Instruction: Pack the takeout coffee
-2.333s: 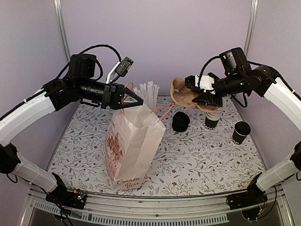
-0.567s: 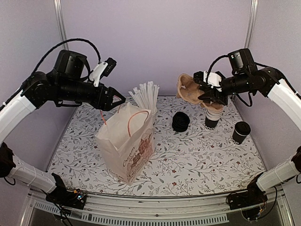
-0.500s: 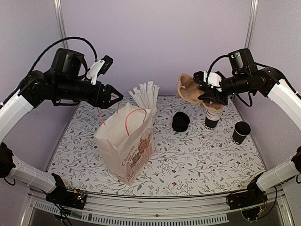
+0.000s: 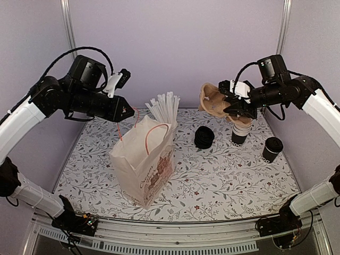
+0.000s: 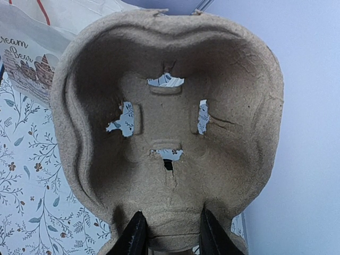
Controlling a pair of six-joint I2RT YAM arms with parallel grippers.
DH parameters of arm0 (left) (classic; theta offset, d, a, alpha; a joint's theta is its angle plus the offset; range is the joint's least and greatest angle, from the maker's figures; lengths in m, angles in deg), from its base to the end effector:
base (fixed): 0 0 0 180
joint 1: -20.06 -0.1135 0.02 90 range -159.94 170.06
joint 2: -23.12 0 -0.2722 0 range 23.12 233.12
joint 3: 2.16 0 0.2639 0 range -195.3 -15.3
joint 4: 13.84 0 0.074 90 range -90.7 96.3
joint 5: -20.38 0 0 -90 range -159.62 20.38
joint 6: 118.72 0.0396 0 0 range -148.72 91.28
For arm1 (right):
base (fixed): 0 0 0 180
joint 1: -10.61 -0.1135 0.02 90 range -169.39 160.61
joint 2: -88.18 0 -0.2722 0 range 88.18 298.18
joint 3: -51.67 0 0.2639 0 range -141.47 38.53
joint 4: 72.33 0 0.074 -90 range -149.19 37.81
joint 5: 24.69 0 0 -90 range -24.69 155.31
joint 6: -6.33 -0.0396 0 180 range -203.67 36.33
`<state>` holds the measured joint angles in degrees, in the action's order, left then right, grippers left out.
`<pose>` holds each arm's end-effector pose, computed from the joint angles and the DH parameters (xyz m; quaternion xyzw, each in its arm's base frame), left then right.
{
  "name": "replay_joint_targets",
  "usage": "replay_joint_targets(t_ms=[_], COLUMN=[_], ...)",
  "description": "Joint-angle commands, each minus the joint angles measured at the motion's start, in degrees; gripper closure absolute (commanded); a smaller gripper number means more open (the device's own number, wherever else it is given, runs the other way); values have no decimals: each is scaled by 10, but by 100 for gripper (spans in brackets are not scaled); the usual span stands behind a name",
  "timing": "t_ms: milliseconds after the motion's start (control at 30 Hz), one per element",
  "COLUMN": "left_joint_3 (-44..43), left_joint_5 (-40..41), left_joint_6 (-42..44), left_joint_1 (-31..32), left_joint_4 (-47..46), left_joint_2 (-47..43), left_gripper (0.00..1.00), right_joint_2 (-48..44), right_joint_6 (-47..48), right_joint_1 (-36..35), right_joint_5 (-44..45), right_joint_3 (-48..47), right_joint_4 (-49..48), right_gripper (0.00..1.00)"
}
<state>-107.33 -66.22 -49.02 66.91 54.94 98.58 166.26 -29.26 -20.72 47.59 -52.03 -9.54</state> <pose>0.1857 -0.1947 0.4362 0.1948 0.8813 -0.2154 0.3729 0.2421 0.1615 0.4264 -0.6523 0.6019 0.0472 0.4583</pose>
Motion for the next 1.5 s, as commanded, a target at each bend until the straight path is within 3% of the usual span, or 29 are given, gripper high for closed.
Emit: replay_joint_targets(t_ms=[0,233,733,1133,1333,1400,1467], left_joint_3=[-28,-17,-113,-116,-163,-168,-172], left_joint_5=[-60,-224,-333,-268,-202,-189,-178], left_joint_6=[9,-9,11,121,140,136,131], left_joint_1=[-2,49,131,99,90,89,89], left_joint_4=[-37,-155,-190,-142,-97,-95,-96], left_joint_2=[16,26,103,160,204,204,197], left_gripper=[90,94,94,87,80,73,59], right_joint_2=[-1,3,3,-12,-31,-37,-46], right_joint_6=[-10,-22,-31,-28,-27,-26,-27], right_joint_1=[1,1,1,1,1,1,1], right_joint_5=[14,2,20,16,-4,-25,-74], right_joint_3=[-15,-67,-105,-89,-90,-94,-106], right_joint_4=[-11,-12,-22,-21,-11,1,21], right_gripper=[70,70,70,70,70,70,69])
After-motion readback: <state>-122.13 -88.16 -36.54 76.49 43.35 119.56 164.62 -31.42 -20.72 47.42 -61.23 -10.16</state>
